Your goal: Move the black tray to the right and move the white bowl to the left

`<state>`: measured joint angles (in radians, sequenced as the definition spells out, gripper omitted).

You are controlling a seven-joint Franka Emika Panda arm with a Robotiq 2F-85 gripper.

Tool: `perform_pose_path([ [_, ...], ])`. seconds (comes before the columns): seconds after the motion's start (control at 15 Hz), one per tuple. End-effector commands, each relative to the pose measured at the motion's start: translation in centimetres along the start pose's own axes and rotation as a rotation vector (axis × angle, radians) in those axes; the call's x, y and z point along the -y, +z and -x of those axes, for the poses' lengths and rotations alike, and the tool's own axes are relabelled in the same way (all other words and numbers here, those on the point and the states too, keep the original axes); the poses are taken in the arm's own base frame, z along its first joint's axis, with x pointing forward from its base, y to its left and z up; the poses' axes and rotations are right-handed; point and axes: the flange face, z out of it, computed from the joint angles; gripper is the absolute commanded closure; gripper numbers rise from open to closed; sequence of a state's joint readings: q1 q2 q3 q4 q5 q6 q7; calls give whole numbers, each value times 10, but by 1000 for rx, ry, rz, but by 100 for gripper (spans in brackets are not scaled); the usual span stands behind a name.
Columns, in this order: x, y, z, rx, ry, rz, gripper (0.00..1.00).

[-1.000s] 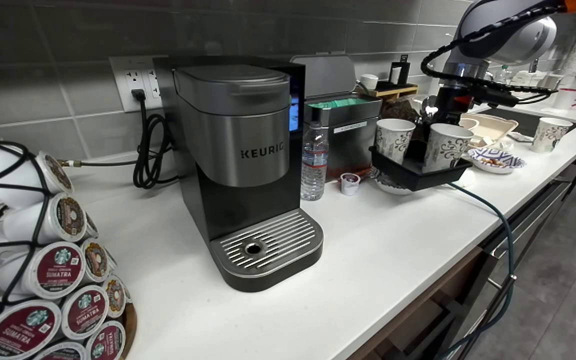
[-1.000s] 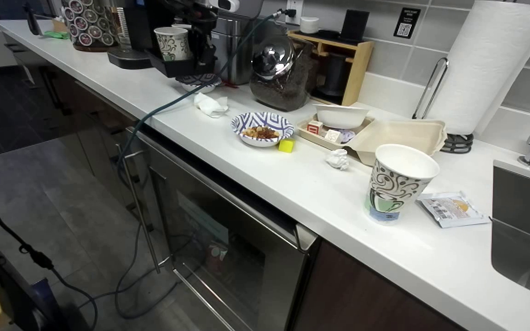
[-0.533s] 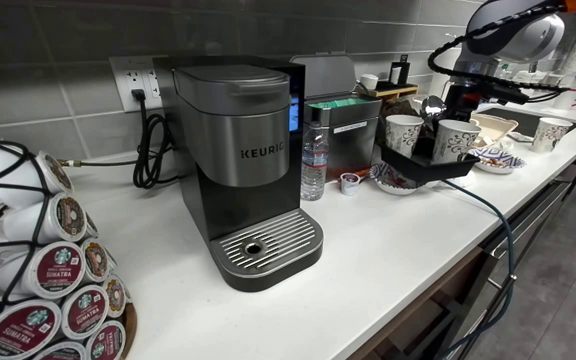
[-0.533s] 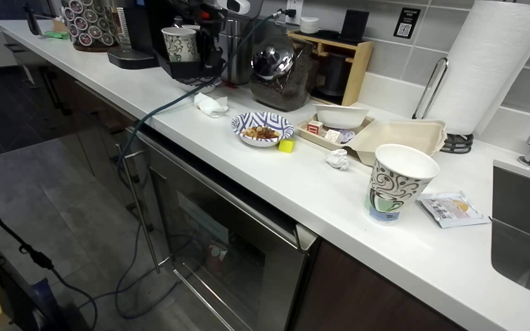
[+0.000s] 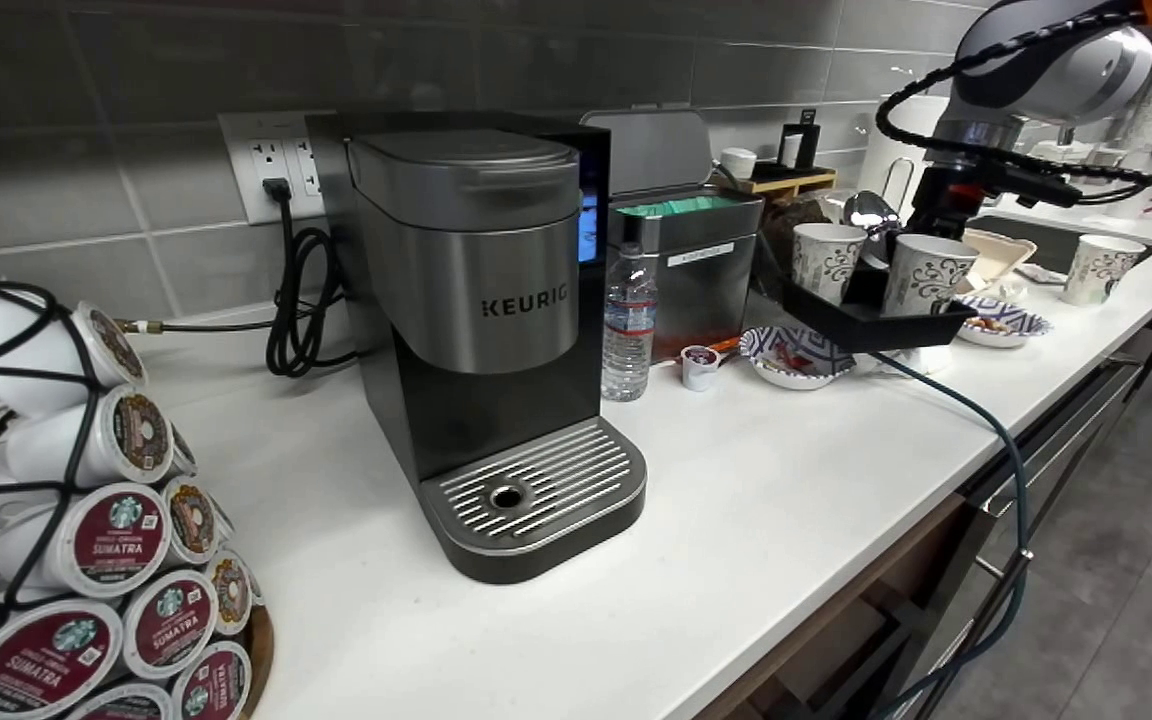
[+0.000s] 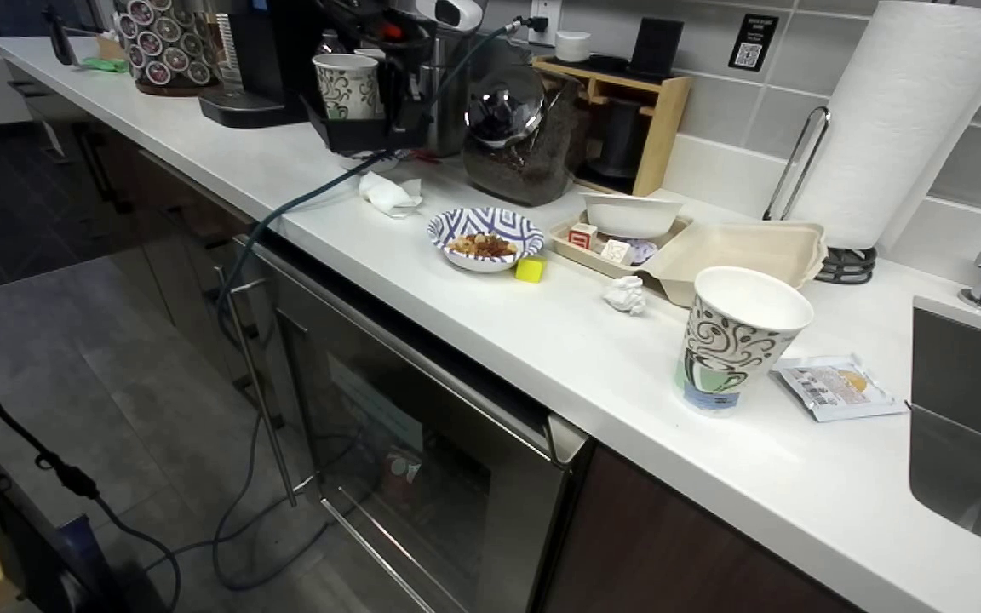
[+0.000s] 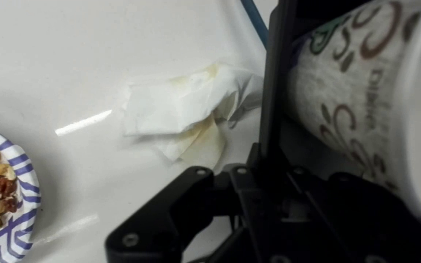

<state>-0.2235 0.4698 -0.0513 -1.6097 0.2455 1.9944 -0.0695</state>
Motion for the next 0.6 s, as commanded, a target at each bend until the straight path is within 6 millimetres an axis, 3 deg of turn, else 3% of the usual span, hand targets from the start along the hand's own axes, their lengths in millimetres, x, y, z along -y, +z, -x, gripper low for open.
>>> perform_pose_path([
  [0.0, -22, -8, -2, -33, 17, -60, 98],
  [0.53, -63, -20, -11, -156, 24, -48, 98],
])
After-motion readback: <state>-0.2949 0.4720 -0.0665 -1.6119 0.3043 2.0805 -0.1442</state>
